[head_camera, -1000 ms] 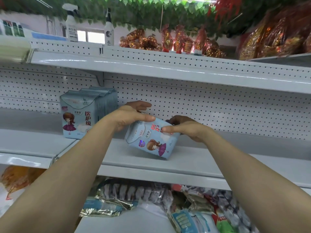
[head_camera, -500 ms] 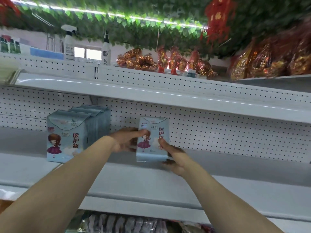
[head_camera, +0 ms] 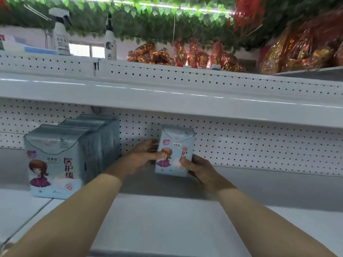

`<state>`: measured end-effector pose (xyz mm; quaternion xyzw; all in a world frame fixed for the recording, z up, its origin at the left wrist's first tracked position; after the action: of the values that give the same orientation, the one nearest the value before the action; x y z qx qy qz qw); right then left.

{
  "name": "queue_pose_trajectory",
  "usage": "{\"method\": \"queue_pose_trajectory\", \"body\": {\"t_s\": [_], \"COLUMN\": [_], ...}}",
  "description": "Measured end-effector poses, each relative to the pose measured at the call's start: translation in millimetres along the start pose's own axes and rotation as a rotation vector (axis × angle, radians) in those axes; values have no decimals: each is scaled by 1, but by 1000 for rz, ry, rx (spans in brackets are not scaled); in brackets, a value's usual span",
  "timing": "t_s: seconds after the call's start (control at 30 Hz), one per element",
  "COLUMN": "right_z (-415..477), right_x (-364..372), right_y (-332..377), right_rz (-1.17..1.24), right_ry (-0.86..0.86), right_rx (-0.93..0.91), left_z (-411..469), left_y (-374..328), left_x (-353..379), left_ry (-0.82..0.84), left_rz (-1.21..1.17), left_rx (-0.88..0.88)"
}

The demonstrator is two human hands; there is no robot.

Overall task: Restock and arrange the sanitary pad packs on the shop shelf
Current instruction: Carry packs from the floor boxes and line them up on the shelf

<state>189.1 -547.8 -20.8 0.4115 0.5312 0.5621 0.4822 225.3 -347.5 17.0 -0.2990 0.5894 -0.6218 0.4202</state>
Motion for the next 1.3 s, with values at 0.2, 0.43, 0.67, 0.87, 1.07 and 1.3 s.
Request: {"method": "queue_pose_trajectory", "body": {"t_s": [0.2,0.43,0.67,0.87,1.07,1.3], "right_z": [23,45,53,52,39,-12], "right_x": [-11,-26,-34,-35,-32,-48], "right_y": [-10,-15,-17,-15,-10,16], "right_rz": [-60,-91,-171,-305,-518,-546], "right_ry": [-126,-209,-240,-297,-349,-385], "right_rx": [22,3,-27,-18,52,55], "left_z": [20,36,45,43,29,-7], "left_y": [19,29,33,37,30,3], "left_x": [-5,-7,-9,-9,5,29], "left_ry": [-20,-34,-101,-149,-283,-654], "left_rz": [94,45,125,132,199,340], "left_rx": [24,78,74,64,47,81]}}
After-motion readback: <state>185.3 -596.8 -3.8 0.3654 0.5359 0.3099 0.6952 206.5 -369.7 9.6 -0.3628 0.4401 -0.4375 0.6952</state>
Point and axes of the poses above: each hand's wrist, its own z-axis towards the middle knuckle, its own x-axis out of the palm, y = z × x, the point moved 6 cm from there along z, towards the middle knuckle, and after that the axes turned 6 degrees about y, right-handed, at the moved point
